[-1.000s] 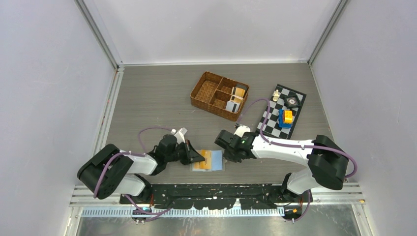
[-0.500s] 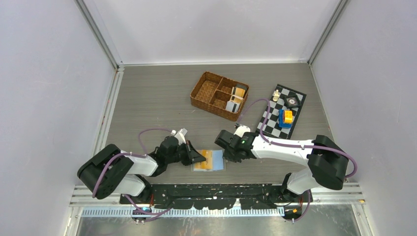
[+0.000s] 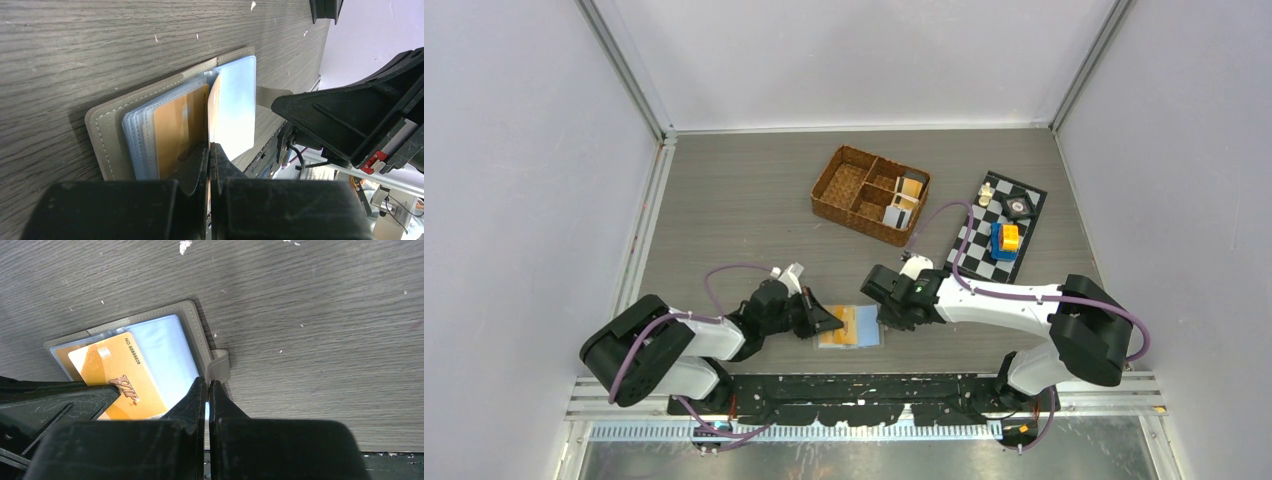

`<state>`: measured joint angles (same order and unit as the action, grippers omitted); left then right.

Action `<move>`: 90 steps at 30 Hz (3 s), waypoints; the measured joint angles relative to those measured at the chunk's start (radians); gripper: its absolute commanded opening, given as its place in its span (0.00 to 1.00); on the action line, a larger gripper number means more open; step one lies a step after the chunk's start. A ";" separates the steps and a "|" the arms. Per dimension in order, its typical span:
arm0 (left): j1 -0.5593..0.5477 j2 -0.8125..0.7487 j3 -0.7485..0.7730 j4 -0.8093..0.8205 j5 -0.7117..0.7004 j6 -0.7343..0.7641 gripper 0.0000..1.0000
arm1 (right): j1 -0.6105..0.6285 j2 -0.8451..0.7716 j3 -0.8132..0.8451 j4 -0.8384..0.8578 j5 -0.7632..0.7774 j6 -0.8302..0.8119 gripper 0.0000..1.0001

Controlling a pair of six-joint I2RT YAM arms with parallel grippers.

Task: Put the credit cards into the card holder
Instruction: Insert the credit card into the card holder.

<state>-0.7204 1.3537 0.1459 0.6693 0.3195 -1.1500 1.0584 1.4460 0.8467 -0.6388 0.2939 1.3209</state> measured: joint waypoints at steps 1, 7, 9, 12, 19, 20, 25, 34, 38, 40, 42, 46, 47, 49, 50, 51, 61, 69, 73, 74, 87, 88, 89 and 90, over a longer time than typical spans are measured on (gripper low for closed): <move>-0.001 -0.004 -0.002 0.000 -0.004 -0.003 0.00 | 0.000 0.000 0.000 0.000 0.000 0.000 0.00; -0.008 -0.012 -0.005 -0.005 -0.017 -0.022 0.00 | 0.001 0.000 0.000 0.002 0.000 0.000 0.00; -0.013 -0.012 -0.005 -0.005 -0.023 -0.025 0.00 | 0.002 0.000 0.000 0.002 0.000 0.000 0.00; -0.019 -0.012 -0.005 -0.005 -0.031 -0.027 0.00 | 0.004 0.000 0.000 0.003 0.000 0.000 0.00; -0.033 -0.010 -0.005 -0.002 -0.042 -0.030 0.00 | 0.007 0.000 0.000 0.003 0.000 0.000 0.00; -0.035 -0.009 -0.004 -0.002 -0.042 -0.030 0.00 | 0.007 0.000 0.000 0.003 0.000 0.000 0.00; -0.047 0.002 0.003 0.001 -0.047 -0.030 0.00 | 0.007 0.000 0.000 0.003 0.000 0.000 0.00; -0.054 0.046 0.016 0.036 -0.043 -0.030 0.00 | 0.007 0.000 0.000 0.003 0.000 0.000 0.00; -0.064 0.056 0.017 0.048 -0.049 -0.031 0.00 | 0.008 -0.002 0.000 0.003 0.000 0.000 0.00; -0.069 0.061 0.017 0.053 -0.057 -0.038 0.00 | 0.008 -0.004 0.000 0.003 0.000 0.000 0.00; -0.074 0.063 0.017 0.055 -0.063 -0.044 0.00 | 0.008 -0.006 0.000 0.003 0.000 0.000 0.00; -0.084 0.065 0.017 0.060 -0.077 -0.050 0.00 | 0.009 -0.007 0.000 0.003 0.000 0.000 0.00; -0.085 0.065 0.017 0.060 -0.080 -0.051 0.01 | 0.010 -0.007 0.000 0.003 0.000 0.000 0.00; -0.091 0.065 0.017 0.060 -0.089 -0.053 0.01 | 0.010 -0.010 -0.002 0.003 0.000 0.000 0.00; -0.094 0.065 0.017 0.061 -0.092 -0.053 0.01 | 0.010 -0.011 -0.003 0.003 0.000 0.000 0.00; -0.096 0.065 0.018 0.061 -0.096 -0.054 0.01 | 0.010 -0.013 -0.005 0.003 0.000 0.000 0.00; -0.125 0.102 0.035 0.080 -0.127 -0.074 0.02 | 0.010 -0.017 -0.016 0.009 0.000 0.000 0.00; -0.143 0.114 0.046 0.082 -0.148 -0.077 0.08 | 0.011 -0.028 -0.027 0.017 0.000 0.000 0.00; -0.146 0.116 0.060 0.061 -0.151 -0.071 0.14 | 0.012 -0.028 -0.029 0.018 0.001 0.003 0.00; -0.146 0.113 0.066 0.046 -0.153 -0.069 0.15 | 0.012 -0.028 -0.030 0.018 0.003 0.004 0.00; -0.150 -0.040 0.134 -0.254 -0.201 0.030 0.38 | 0.013 -0.053 -0.032 -0.033 0.042 0.014 0.00; -0.150 -0.049 0.140 -0.275 -0.204 0.037 0.40 | 0.013 -0.053 -0.032 -0.036 0.043 0.014 0.00; -0.150 -0.058 0.145 -0.294 -0.206 0.043 0.41 | 0.013 -0.054 -0.032 -0.039 0.044 0.014 0.00; -0.150 -0.066 0.151 -0.313 -0.207 0.051 0.42 | 0.013 -0.055 -0.032 -0.040 0.045 0.014 0.00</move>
<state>-0.8703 1.2877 0.2966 0.3561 0.1127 -1.0985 1.0718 1.3914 0.8150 -0.6788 0.3389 1.3346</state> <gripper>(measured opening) 0.385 0.032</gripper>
